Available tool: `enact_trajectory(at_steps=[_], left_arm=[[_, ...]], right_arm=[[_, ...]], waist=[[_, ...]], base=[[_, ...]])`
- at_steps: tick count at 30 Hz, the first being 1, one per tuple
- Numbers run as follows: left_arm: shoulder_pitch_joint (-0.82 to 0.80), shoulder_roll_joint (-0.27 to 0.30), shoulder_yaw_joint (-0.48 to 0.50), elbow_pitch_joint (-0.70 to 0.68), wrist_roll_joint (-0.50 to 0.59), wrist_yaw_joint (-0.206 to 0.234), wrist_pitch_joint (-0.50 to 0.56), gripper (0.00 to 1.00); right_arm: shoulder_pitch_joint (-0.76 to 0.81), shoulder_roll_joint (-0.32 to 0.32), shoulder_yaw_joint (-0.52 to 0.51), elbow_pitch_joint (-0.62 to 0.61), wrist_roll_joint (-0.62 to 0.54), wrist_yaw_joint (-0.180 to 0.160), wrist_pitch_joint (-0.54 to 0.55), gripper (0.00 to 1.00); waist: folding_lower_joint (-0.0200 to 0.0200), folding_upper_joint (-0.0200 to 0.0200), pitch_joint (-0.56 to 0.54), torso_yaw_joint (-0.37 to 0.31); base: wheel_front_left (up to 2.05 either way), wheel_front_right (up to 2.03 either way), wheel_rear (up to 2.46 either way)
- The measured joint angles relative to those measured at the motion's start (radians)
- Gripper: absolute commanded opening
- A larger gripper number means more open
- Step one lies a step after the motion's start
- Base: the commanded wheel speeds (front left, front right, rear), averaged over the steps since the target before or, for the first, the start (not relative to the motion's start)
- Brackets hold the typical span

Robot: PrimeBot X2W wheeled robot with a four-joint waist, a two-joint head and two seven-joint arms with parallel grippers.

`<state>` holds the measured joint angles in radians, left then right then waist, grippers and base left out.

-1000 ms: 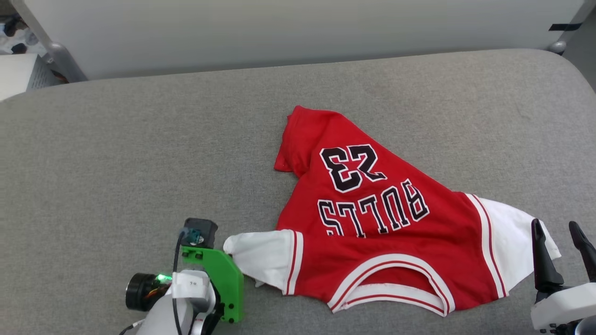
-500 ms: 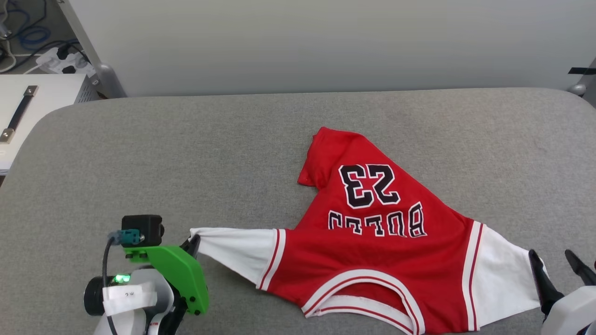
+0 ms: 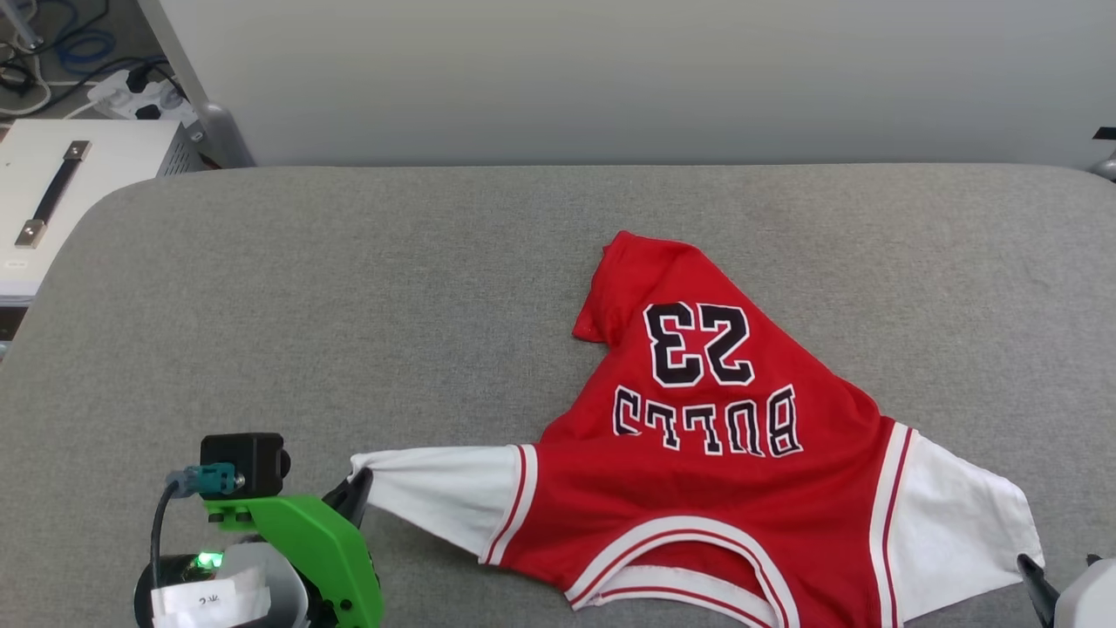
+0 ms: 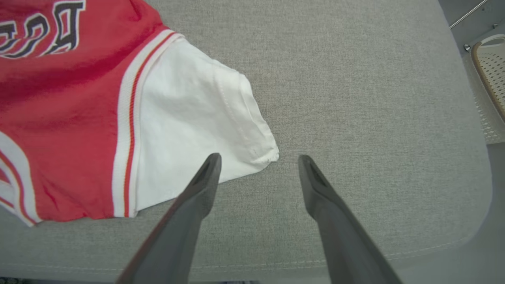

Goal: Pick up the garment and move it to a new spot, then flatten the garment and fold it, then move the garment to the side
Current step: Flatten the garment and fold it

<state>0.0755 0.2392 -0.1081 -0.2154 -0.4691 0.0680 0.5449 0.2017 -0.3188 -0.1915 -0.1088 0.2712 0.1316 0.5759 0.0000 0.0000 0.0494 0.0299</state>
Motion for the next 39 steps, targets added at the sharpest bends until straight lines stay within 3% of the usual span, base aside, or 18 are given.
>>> enact_trajectory(at_steps=[7, 19, 20, 21, 22, 23, 32, 39], left_arm=[[0.001, -0.003, -0.018, -0.043, -0.018, 0.006, 0.024, 0.0], [-0.01, 0.001, -0.033, -0.051, -0.024, 0.005, 0.037, 0.0], [-0.012, 0.001, -0.034, -0.051, -0.024, 0.005, 0.037, 0.0], [-0.013, 0.001, -0.034, -0.05, -0.024, 0.005, 0.037, 0.0], [-0.015, 0.001, -0.034, -0.048, -0.024, 0.005, 0.037, 0.0], [-0.017, 0.002, -0.034, -0.045, -0.024, 0.005, 0.037, 0.0], [-0.02, 0.007, -0.015, -0.025, -0.024, 0.006, 0.011, 0.0], [-0.049, 0.022, 0.015, -0.039, -0.024, 0.007, -0.018, 0.0]], right_arm=[[-0.065, -0.058, 0.03, 0.118, -0.016, 0.0, 0.064, 1.0], [-0.158, -0.101, 0.103, 0.283, 0.025, 0.0, 0.032, 1.0], [-0.159, -0.105, 0.109, 0.287, 0.025, 0.0, 0.032, 0.84], [-0.159, -0.108, 0.114, 0.295, 0.032, -0.001, 0.034, 0.45], [-0.161, -0.11, 0.12, 0.3, 0.039, -0.002, 0.036, 0.3], [-0.163, -0.115, 0.127, 0.305, 0.05, -0.002, 0.036, 0.0], [-0.17, -0.126, 0.14, 0.294, 0.094, 0.0, -0.005, 0.0], [-0.178, -0.223, 0.144, 0.165, 0.186, 0.0, -0.012, 0.0]], waist=[[0.0, 0.0, 0.04, 0.013], [0.0, 0.0, 0.108, 0.046], [0.0, 0.0, 0.11, 0.047], [0.0, 0.0, 0.112, 0.049], [0.0, 0.0, 0.113, 0.05], [0.0, -0.0001, 0.113, 0.051], [0.0, 0.0, 0.077, 0.04], [0.0, 0.0, 0.015, 0.021]], base=[[0.0, 0.0, 0.0], [0.0, 0.0, 0.0], [0.0, 0.0, 0.0], [0.0, 0.0, 0.0], [0.0, 0.0, 0.0], [0.0, 0.0, 0.0], [0.0, 0.0, 0.0], [0.0, 0.0, 0.0]])
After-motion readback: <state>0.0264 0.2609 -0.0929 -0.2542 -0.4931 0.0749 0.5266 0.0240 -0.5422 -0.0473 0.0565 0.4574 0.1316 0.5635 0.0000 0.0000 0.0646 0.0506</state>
